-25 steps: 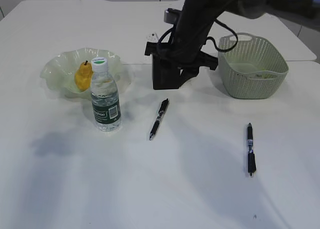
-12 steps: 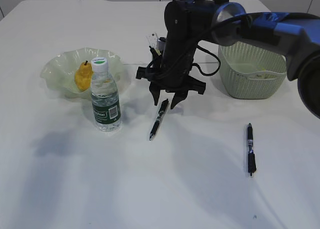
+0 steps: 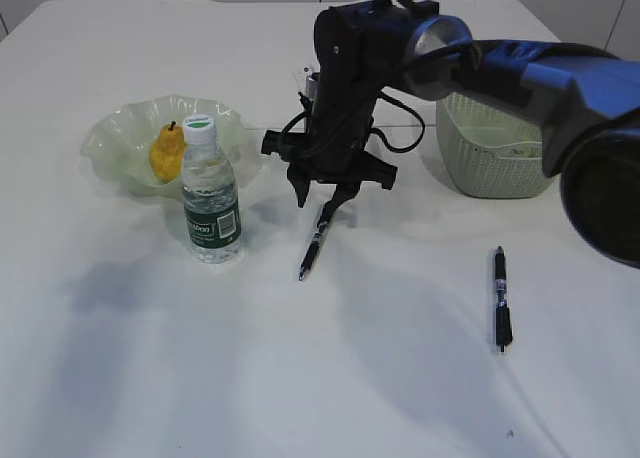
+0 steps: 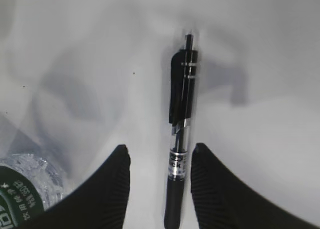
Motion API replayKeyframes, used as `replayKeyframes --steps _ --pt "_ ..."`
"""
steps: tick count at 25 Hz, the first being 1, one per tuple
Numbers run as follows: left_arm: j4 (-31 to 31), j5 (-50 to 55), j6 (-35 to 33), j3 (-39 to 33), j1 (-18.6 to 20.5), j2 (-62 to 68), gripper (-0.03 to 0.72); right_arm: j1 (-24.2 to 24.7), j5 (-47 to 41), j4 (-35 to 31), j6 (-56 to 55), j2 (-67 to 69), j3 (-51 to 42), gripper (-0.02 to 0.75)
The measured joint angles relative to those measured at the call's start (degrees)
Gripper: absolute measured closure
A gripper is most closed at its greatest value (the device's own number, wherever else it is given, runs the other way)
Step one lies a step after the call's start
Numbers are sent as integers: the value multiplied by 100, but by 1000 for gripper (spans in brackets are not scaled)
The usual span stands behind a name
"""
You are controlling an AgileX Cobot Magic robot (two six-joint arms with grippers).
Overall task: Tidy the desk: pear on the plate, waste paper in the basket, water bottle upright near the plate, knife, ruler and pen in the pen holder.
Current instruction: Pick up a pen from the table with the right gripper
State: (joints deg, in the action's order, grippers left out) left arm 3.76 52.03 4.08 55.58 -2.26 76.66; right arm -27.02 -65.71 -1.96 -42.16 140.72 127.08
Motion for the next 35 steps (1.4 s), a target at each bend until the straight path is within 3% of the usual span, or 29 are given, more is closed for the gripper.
replayKeyframes --steps 8,24,35 --pt "0 -7 0 0 0 0 167 -57 -433 196 -180 653 936 434" --pt "0 -7 0 0 0 0 167 -36 -447 461 -351 702 1009 435" --pt "0 -7 0 0 0 0 167 -26 -460 269 -351 923 1011 435"
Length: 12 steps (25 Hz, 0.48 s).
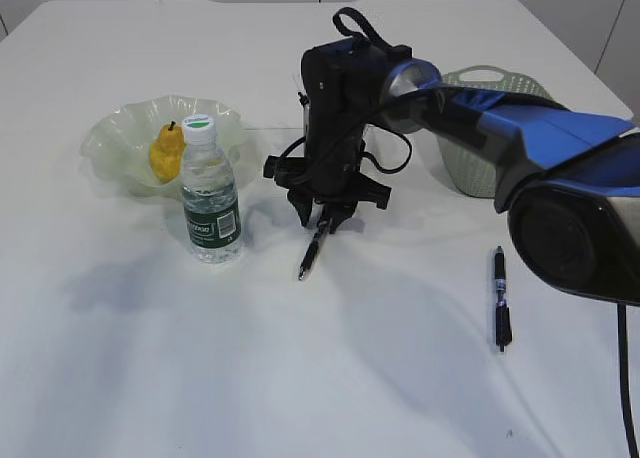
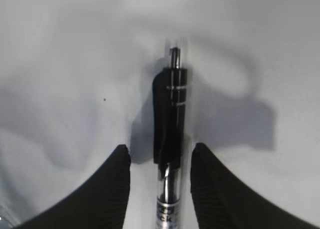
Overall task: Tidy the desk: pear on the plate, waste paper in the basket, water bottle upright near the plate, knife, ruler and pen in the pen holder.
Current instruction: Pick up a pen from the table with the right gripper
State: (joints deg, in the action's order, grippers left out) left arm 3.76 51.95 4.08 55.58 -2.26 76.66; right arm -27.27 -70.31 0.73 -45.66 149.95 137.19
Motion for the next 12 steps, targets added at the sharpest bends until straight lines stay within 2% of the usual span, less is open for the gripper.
replayKeyframes --steps 12 --pt "-44 -27 0 0 0 0 167 0 0 -12 0 70 33 435"
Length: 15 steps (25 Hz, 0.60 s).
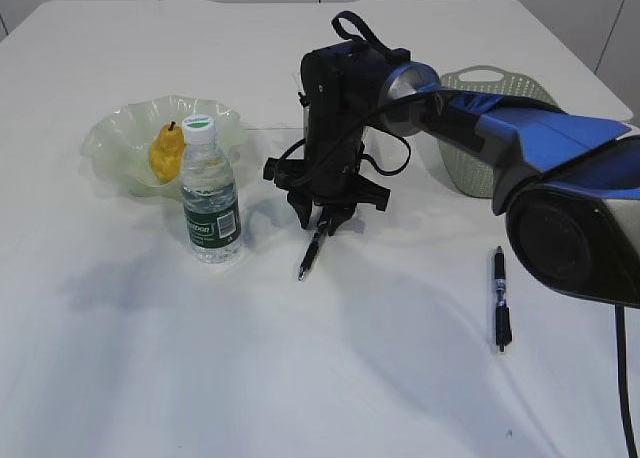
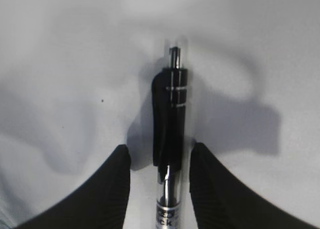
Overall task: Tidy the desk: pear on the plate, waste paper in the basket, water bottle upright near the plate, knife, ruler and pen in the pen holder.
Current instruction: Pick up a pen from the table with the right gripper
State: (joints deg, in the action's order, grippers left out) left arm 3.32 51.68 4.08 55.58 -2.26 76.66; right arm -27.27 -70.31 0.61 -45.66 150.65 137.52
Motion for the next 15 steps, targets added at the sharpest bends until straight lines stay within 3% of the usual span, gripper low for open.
replayKeyframes --steps 3,9,15 --pt "0 0 0 0 0 0 167 0 0 -11 0 0 0 454" --pt "0 0 0 0 0 0 168 0 0 -11 122 13 0 631" --pt "0 0 0 0 0 0 167 0 31 -61 498 13 21 664"
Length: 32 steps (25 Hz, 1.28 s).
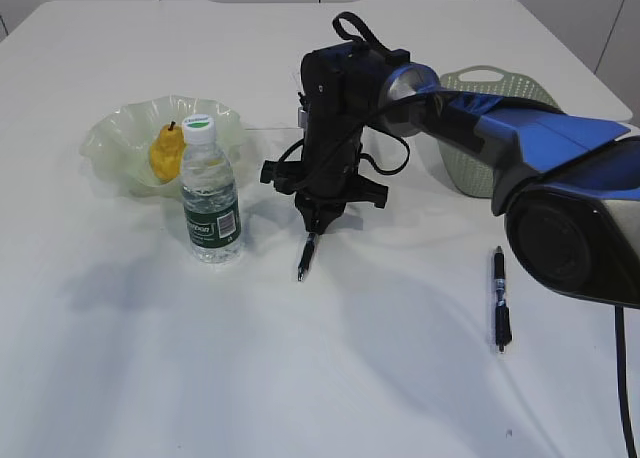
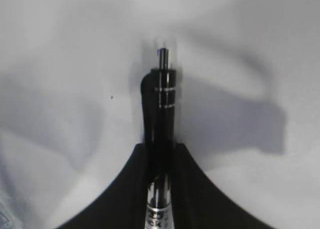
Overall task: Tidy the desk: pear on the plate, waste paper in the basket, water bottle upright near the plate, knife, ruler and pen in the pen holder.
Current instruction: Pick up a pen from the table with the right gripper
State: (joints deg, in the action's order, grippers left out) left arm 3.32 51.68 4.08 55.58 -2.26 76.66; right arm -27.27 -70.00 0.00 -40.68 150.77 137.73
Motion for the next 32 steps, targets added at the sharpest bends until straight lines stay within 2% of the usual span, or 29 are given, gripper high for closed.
replayKeyframes --steps 18,24,32 --pt "0 -26 0 0 0 0 167 7 -19 -478 1334 -506 -141 666" --pt "0 -38 0 0 0 0 167 7 -19 -386 1579 -1115 -1587 666" --pt "0 -126 0 0 0 0 167 7 -19 337 1903 -2205 -2905 666"
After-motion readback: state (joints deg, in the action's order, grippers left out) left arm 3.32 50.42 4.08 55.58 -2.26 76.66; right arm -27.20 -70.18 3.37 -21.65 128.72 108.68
